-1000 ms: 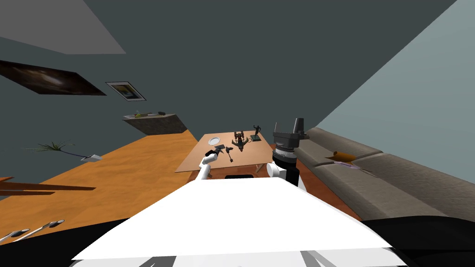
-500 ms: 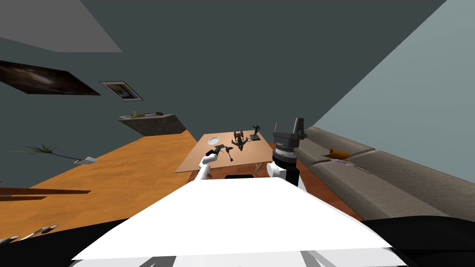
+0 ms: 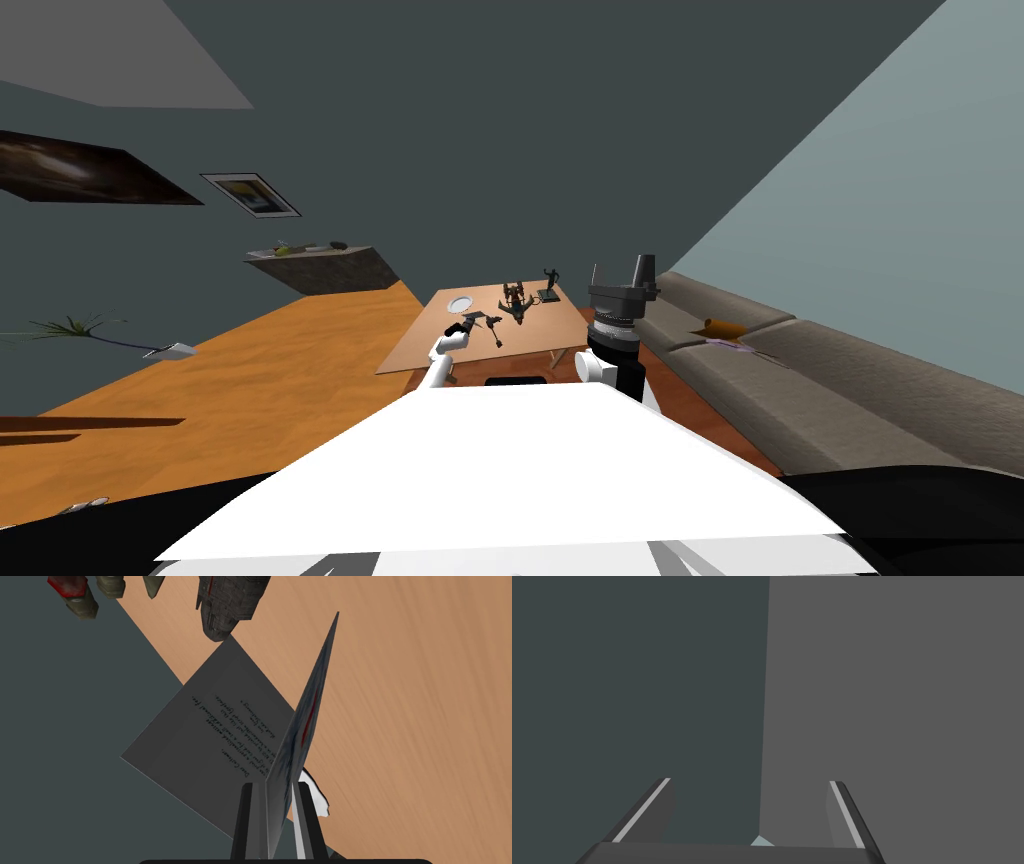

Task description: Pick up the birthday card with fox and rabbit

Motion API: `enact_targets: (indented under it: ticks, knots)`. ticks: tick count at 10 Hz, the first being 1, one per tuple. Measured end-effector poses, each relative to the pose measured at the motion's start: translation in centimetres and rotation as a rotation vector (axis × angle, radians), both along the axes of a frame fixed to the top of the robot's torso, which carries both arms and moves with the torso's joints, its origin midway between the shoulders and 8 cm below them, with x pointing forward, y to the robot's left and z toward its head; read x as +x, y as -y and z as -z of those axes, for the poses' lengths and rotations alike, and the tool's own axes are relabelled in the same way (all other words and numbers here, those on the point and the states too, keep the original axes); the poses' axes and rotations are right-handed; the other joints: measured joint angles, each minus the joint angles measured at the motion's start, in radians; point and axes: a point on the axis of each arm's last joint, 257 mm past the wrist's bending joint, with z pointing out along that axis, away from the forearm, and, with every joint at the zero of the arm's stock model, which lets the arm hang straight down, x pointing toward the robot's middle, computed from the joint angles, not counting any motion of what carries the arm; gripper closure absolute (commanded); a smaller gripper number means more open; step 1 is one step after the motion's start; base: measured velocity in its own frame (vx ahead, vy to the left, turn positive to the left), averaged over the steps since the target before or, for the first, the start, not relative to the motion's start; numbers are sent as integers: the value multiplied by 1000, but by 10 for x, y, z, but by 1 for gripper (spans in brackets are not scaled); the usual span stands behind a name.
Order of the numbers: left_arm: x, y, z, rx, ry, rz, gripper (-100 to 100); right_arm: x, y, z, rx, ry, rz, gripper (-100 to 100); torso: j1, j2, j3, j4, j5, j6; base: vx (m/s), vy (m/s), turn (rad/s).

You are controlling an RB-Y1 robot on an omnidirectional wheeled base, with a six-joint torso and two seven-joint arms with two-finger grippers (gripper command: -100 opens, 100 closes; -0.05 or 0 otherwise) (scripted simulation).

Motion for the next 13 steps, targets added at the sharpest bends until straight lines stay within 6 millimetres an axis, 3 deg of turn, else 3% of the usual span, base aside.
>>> enact_targets:
  ticks: [13]
  knots:
    - [-1,-12,-6,23,19,-47,100,0,0,0,0,0,0,0,1,3,2,2,1,0,-20,13,-49]
